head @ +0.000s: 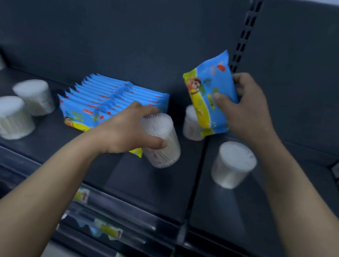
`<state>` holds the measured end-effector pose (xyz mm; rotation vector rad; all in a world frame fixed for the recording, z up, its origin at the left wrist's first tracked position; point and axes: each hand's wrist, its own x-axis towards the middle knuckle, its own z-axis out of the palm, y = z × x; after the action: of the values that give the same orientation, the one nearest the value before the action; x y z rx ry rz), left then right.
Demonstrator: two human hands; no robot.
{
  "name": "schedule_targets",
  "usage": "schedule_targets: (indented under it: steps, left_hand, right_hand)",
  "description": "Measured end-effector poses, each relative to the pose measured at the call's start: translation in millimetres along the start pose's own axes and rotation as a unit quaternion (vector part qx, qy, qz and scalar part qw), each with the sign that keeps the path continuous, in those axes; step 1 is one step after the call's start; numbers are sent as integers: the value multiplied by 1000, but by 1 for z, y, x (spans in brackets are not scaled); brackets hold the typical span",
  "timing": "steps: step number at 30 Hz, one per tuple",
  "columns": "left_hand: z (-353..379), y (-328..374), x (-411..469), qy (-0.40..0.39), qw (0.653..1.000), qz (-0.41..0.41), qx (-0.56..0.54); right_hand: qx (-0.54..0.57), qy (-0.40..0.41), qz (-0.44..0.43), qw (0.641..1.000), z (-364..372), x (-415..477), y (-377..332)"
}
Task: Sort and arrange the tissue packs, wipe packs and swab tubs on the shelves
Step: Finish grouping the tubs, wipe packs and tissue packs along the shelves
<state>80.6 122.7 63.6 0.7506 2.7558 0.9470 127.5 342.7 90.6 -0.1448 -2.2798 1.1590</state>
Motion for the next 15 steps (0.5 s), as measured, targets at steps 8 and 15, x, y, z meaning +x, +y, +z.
schedule_targets:
  steps: [8, 15]
  left_hand:
    - [-77, -102, -34, -24, 1000, 4, 13]
    - [-99, -139, -42, -35, 999, 8, 8]
  right_hand:
    - [-169, -162, 0, 972, 116, -20, -45]
    - [-352, -235, -3, 906, 172, -35, -46]
